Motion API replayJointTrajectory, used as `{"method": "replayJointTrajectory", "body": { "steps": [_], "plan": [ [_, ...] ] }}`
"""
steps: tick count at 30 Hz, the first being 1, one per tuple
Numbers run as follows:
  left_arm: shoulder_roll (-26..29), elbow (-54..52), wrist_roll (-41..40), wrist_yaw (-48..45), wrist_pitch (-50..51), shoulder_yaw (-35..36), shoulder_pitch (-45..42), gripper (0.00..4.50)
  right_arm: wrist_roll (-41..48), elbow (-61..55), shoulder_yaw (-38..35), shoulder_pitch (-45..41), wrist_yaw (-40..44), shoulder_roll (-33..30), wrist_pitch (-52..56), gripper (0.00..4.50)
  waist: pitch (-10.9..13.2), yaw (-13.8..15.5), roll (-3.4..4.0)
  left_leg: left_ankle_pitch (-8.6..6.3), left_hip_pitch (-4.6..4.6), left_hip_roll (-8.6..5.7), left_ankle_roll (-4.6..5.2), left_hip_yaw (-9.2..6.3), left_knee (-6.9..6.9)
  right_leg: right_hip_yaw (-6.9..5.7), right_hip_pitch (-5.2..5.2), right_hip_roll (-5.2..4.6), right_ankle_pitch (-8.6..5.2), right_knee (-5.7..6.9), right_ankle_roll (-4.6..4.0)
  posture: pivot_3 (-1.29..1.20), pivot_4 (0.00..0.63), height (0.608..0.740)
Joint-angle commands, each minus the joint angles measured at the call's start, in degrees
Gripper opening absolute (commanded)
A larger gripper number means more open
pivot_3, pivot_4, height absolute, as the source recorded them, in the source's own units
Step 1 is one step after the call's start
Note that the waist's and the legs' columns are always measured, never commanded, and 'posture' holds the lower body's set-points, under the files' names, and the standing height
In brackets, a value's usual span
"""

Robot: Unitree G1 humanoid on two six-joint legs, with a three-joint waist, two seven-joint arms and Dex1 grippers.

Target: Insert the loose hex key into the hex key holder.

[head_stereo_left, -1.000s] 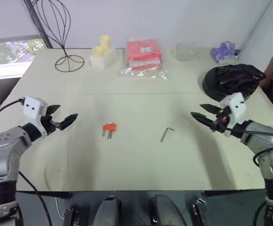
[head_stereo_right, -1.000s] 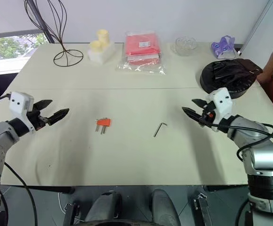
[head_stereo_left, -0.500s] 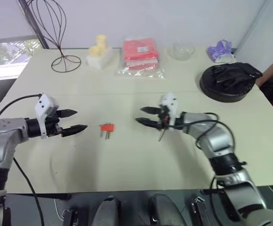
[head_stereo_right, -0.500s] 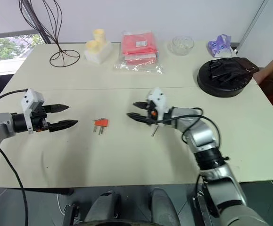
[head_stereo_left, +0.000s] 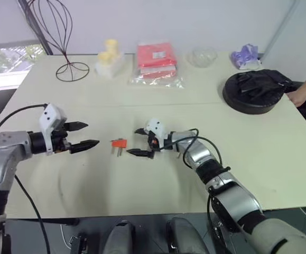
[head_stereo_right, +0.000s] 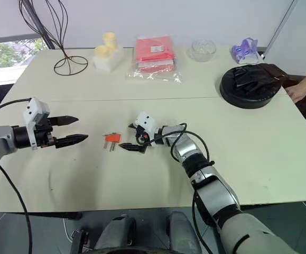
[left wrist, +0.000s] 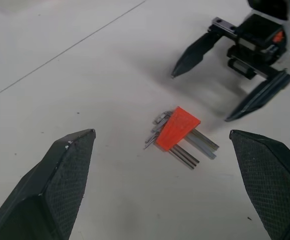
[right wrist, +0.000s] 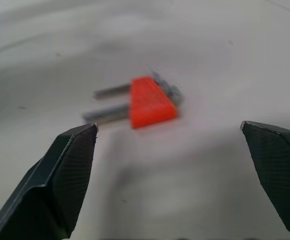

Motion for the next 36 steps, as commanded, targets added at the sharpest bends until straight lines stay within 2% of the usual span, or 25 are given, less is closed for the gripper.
{"method": "replayJointTrajectory", "body": {
  "steps": [1, 12, 15, 20, 27, 29, 31, 35, 36],
  "plan": [
    [0.34, -2.27, -0.79, 1.1, -0.03, 2.3, 0.6, 4.5, -1.42, 4.66, -0.95, -2.96, 0.26, 2.0, -4.03, 4.46, 0.0, -0.09, 0.0, 0.0, 0.0, 0.0, 0.0, 0.0, -0.01, 0.02, -0.04, 0.0, 0.0, 0.05, 0.0, 0.0, 0.15, 0.74],
    [-0.98, -4.58, -0.92, 4.05, -0.14, 2.74, 3.08, 4.5, -6.06, 14.91, -1.52, -6.69, 0.54, 6.35, -10.94, 4.46, 0.0, -1.37, -0.01, 0.0, 0.01, 0.03, 0.0, -0.04, -0.02, 0.04, -0.13, -0.06, 0.0, 0.27, 0.0, 0.0, 0.15, 0.74],
    [-1.0, -4.88, -0.94, 4.63, -0.16, 3.2, 3.73, 4.5, -7.18, 16.1, -1.52, -6.83, 0.25, 6.95, -12.46, 3.54, 0.0, -1.43, -0.01, 0.0, 0.01, 0.02, 0.0, 0.02, -0.02, 0.11, -0.3, -0.07, 0.0, 0.53, 0.0, 0.0, 0.15, 0.74],
    [-0.97, -4.92, -1.03, 5.22, -0.15, 3.53, 4.2, 4.5, -9.45, 17.48, -1.12, -7.25, -0.72, 7.72, -14.77, 1.01, -0.01, -1.44, -0.01, 0.0, 0.01, 0.03, 0.0, 0.02, -0.03, 0.15, -0.37, -0.05, 0.0, 0.61, -0.01, 0.0, 0.15, 0.74],
    [-1.17, -4.58, -0.95, 6.11, -0.56, 3.58, 4.41, 4.5, -11.8, 18.14, -0.72, -7.36, -0.93, 7.94, -16.81, 1.01, -0.01, -1.43, -0.01, 0.0, 0.01, 0.03, 0.0, 0.03, -0.03, 0.16, -0.4, -0.04, 0.0, 0.65, -0.01, 0.0, 0.15, 0.74],
    [-1.23, -4.16, -0.69, 6.26, -0.87, 3.47, 4.4, 4.5, -12.5, 18.05, -0.45, -7.14, -0.79, 7.78, -17.33, 1.51, -0.01, -1.41, -0.01, 0.0, 0.01, 0.03, 0.0, 0.03, -0.03, 0.16, -0.4, -0.04, 0.0, 0.65, -0.01, 0.0, 0.15, 0.74],
    [-1.3, -3.83, -0.55, 6.4, -1.12, 3.4, 4.41, 4.5, -13.4, 18.05, -0.07, -7.03, -1.38, 7.76, -17.78, 2.24, -0.01, -1.41, -0.01, 0.0, 0.01, 0.03, 0.0, 0.03, -0.03, 0.17, -0.4, -0.05, 0.0, 0.65, -0.01, 0.0, 0.15, 0.74],
    [-1.92, -3.82, -0.48, 7.0, -1.18, 3.0, 4.03, 4.5, -13.92, 18.33, -0.05, -7.02, -1.99, 8.73, -17.59, 4.34, -0.01, -1.42, -0.01, 0.0, 0.01, 0.03, 0.0, 0.03, -0.03, 0.17, -0.41, -0.05, 0.0, 0.65, -0.01, 0.0, 0.15, 0.74],
    [-2.11, -3.98, -0.53, 7.14, -1.14, 2.9, 4.02, 4.5, -14.03, 18.41, -0.07, -7.03, -2.52, 9.09, -17.64, 4.34, -0.01, -1.44, -0.01, 0.0, 0.01, 0.03, 0.0, 0.03, -0.04, 0.17, -0.41, -0.04, 0.0, 0.65, -0.01, 0.0, 0.15, 0.74]
  ]
}}
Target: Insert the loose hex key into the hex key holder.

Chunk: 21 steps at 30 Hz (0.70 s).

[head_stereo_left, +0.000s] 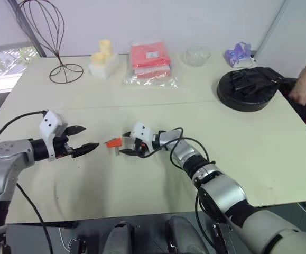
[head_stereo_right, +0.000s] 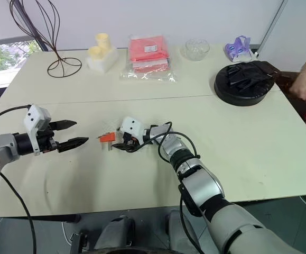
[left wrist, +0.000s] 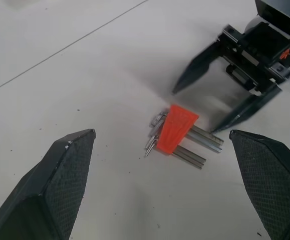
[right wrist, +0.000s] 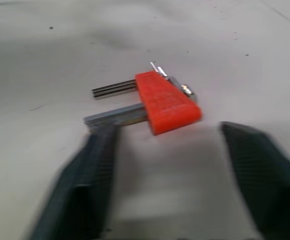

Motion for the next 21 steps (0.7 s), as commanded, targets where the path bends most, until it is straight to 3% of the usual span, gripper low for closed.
{"method": "replayJointTrajectory", "body": {
  "steps": [1, 17, 21],
  "plan": [
    [-0.11, -0.66, -0.35, 0.49, -0.81, 1.64, -0.58, 4.5, -1.74, 0.99, 1.23, 0.19, -0.51, 2.16, -0.01, 4.34, 0.0, -0.06, 0.0, 0.0, 0.0, 0.0, 0.0, 0.0, -0.01, 0.0, 0.0, 0.0, 0.0, 0.0, 0.0, 0.0, 0.15, 0.74],
    [-1.29, -0.61, 0.54, 1.75, -1.2, 0.62, -0.79, 4.5, -3.41, 6.73, 0.57, -2.52, -4.46, 3.16, -0.62, 4.34, -0.01, -0.06, 0.0, 0.01, 0.01, 0.01, -0.01, 0.0, 0.0, 0.03, -0.02, 0.02, 0.0, 0.05, -0.01, 0.0, 0.15, 0.74],
    [-1.43, -0.68, 0.73, 2.14, -1.22, 0.72, -0.7, 4.5, -4.04, 7.61, 0.72, -3.01, -4.74, 3.89, -0.9, 2.46, -0.01, -0.08, 0.0, 0.01, 0.02, 0.01, -0.01, 0.0, -0.01, 0.03, -0.02, 0.03, 0.0, 0.05, -0.01, 0.0, 0.15, 0.74]
  ]
}}
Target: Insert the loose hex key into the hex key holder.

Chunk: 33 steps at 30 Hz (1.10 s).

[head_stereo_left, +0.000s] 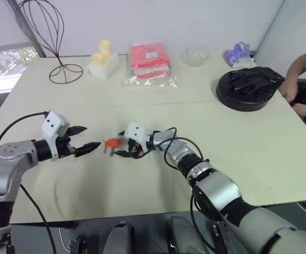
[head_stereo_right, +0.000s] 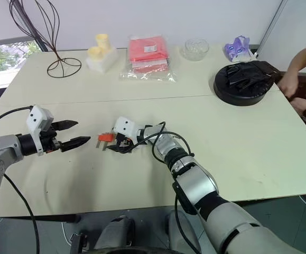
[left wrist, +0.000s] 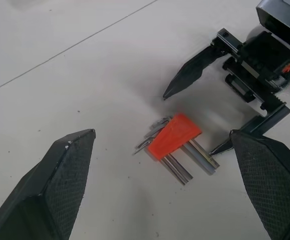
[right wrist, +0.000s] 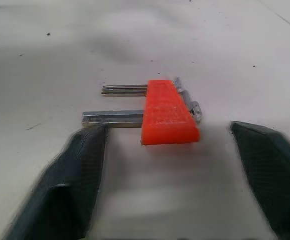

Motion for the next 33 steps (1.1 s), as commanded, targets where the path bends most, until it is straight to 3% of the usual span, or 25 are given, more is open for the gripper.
{"method": "replayJointTrajectory", "body": {
  "steps": [1, 3, 8, 11, 17, 22, 33],
  "plan": [
    [-0.09, -0.68, 0.25, 0.74, -1.12, 1.14, -0.52, 4.5, -2.06, 2.17, 0.7, -0.41, -1.09, 0.8, 0.49, 1.87, 0.0, 0.03, 0.0, 0.0, 0.0, 0.0, 0.0, 0.0, 0.0, 0.0, 0.0, 0.0, 0.0, 0.01, 0.0, 0.0, 0.15, 0.74],
    [-0.21, -0.78, 0.31, 1.1, -1.13, 1.3, -0.33, 4.5, -2.25, 2.4, 0.6, -0.45, -1.05, 1.07, 0.48, 1.01, 0.0, 0.06, 0.0, 0.0, 0.0, 0.0, -0.01, 0.0, 0.0, 0.0, 0.0, 0.0, 0.0, 0.02, 0.0, 0.0, 0.15, 0.74],
    [-0.73, -0.84, -0.26, 1.71, -0.86, 1.74, -0.46, 4.5, -2.81, 1.8, 0.6, -0.9, -0.95, -0.1, -0.76, 0.99, 0.0, 0.09, 0.0, 0.01, 0.0, 0.0, -0.01, -0.01, 0.0, 0.0, 0.0, -0.01, 0.0, 0.02, 0.0, 0.0, 0.15, 0.74],
    [-0.93, 0.46, -3.02, 0.8, 1.01, 2.94, -2.76, 4.5, -3.91, -2.93, 1.36, -3.19, 0.9, -4.08, -5.05, 0.99, 0.03, 0.49, 0.03, 0.01, -0.02, -0.01, -0.02, -0.01, 0.01, 0.0, 0.0, -0.04, 0.0, 0.02, 0.0, 0.0, 0.15, 0.74],
    [0.2, 5.42, -11.59, -5.14, 8.0, 4.55, -11.88, 4.5, -4.14, -17.24, 0.17, -10.28, 3.87, -17.9, -15.58, 0.99, 0.25, 1.55, -0.06, 0.11, -0.29, -0.17, -0.2, 0.01, 0.07, -0.08, -0.21, -0.11, 0.01, -0.02, 0.01, 0.0, 0.15, 0.74],
    [-2.59, 12.01, -16.21, -7.72, 11.53, 4.05, -22.83, 4.5, -15.33, -16.28, 2.11, -16.41, -9.99, -29.77, -34.09, 0.99, 0.26, 1.36, -0.1, 0.11, -0.29, -0.15, -0.19, 0.04, 0.01, -0.1, -0.26, -0.01, 0.0, -0.01, 0.01, 0.0, 0.15, 0.74],
    [-12.03, 29.93, -7.71, -15.84, 2.22, -5.57, -38.51, 4.5, -15.13, -16.13, 1.39, -18.33, -16.52, -32.24, -41.67, 0.99, 0.27, 0.08, -0.13, 0.28, -0.26, -0.18, -0.47, 0.32, 0.04, -0.03, -0.29, 0.08, 0.0, 0.03, 0.01, 0.0, 0.15, 0.74]
  ]
}}
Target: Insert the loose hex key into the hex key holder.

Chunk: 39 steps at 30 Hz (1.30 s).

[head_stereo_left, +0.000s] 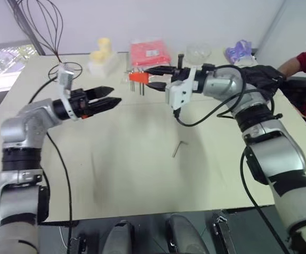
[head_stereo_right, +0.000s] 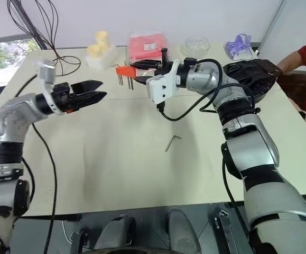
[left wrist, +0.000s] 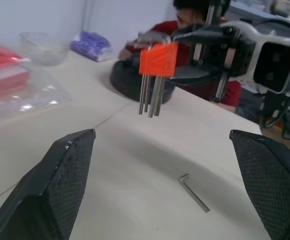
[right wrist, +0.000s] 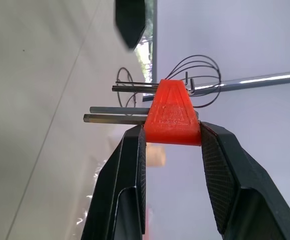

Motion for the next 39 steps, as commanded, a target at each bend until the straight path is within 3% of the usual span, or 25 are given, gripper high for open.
{"method": "replayJointTrajectory", "body": {
  "steps": [1, 11, 21, 24, 31, 39],
  "plan": [
    [-1.12, 4.54, 1.98, -2.38, -3.65, -0.47, -4.76, 4.5, 0.93, -1.83, -0.8, -2.11, -1.6, -0.5, -1.2, 0.99, 0.0, 0.03, 0.0, 0.0, 0.0, -0.01, 0.0, 0.0, -0.01, 0.0, 0.0, 0.0, 0.0, 0.0, 0.0, 0.0, 0.15, 0.74],
    [-5.03, 18.0, 6.0, -8.56, -6.65, -1.77, -16.74, 4.5, 1.51, -3.45, -0.24, -0.65, -0.7, -1.12, -0.96, 0.99, 0.01, 0.08, -0.01, 0.02, -0.02, -0.03, -0.03, 0.01, 0.01, -0.01, 0.0, -0.01, 0.0, 0.0, 0.0, 0.0, 0.15, 0.74],
    [-7.84, 23.24, 9.7, -10.25, -10.0, -1.55, -20.17, 4.5, 1.95, -5.7, 0.07, 0.78, -0.53, -0.56, -0.03, 0.99, 0.02, 0.07, -0.02, 0.04, -0.03, -0.03, -0.06, -0.01, 0.02, -0.01, 0.0, -0.01, 0.0, 0.0, 0.0, 0.0, 0.15, 0.74],
    [-8.56, 23.98, 10.6, -10.71, -10.62, -1.67, -20.56, 3.64, 2.14, -6.32, 0.1, 1.16, -0.43, -0.42, 0.25, 0.99, 0.02, 0.07, -0.02, 0.04, -0.03, -0.03, -0.06, 0.0, 0.02, -0.01, 0.0, -0.01, 0.0, 0.0, 0.0, 0.0, 0.15, 0.74],
    [-9.45, 25.1, 11.46, -11.02, -11.21, -0.98, -21.41, 0.02, 2.81, -8.19, 0.27, 2.49, 0.21, -0.67, 1.01, 0.99, 0.02, 0.06, -0.03, 0.04, -0.03, -0.03, -0.06, 0.0, 0.02, -0.01, 0.0, -0.02, 0.0, 0.0, 0.0, 0.0, 0.15, 0.74],
    [-9.23, 24.69, 12.59, -12.07, -10.92, -1.23, -20.78, 0.02, 3.12, -9.59, 0.82, 3.29, 1.4, -1.24, 0.7, 0.99, 0.02, 0.05, -0.02, 0.04, -0.02, -0.03, -0.06, -0.01, 0.03, -0.01, 0.0, -0.01, 0.0, 0.01, 0.0, 0.0, 0.15, 0.74]
  ]
}}
